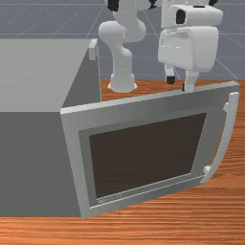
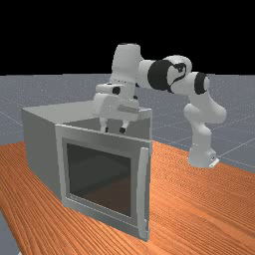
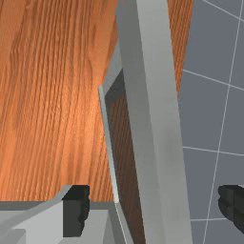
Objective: Close the microwave
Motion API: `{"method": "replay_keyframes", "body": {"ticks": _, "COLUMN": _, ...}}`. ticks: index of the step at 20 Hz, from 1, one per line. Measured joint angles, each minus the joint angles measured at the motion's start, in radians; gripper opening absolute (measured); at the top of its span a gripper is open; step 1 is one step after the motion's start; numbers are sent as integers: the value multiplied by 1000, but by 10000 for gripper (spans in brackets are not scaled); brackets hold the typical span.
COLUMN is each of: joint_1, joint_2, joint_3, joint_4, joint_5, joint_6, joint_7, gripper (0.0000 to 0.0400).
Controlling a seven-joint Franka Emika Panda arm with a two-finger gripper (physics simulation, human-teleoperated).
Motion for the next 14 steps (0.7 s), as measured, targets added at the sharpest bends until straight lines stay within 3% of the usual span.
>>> {"method": "replay_keyframes", "body": {"ticks": 1, "joint_1": -1, "joint_2": 0, "joint_3": 0, "joint_4": -17, "joint_5": 1, "joint_6": 12, "joint_7": 0, "gripper": 400}}
{"method": "replay_keyframes", "body": {"ticks": 2, "joint_1": 1, "joint_2": 65, "joint_3": 2, "joint_4": 93, "joint_5": 6, "joint_6": -71, "joint_7": -4, "gripper": 400}}
{"method": "replay_keyframes", "body": {"ticks": 4, "joint_1": -1, "joint_2": 29, "joint_3": 1, "joint_4": 4, "joint_5": 3, "joint_6": -3, "joint_7": -1, "gripper": 400}}
{"method": "replay_keyframes", "body": {"ticks": 6, "joint_1": 1, "joint_2": 75, "joint_3": 2, "joint_4": 84, "joint_5": 6, "joint_6": -62, "joint_7": -4, "gripper": 400}}
{"method": "replay_keyframes", "body": {"ticks": 7, "joint_1": -3, "joint_2": 15, "joint_3": 1, "joint_4": -41, "joint_5": 2, "joint_6": 35, "joint_7": 1, "gripper": 400}}
{"method": "replay_keyframes", "body": {"ticks": 14, "joint_1": -7, "joint_2": 28, "joint_3": 4, "joint_4": -72, "joint_5": 7, "joint_6": 82, "joint_7": 0, "gripper": 400}}
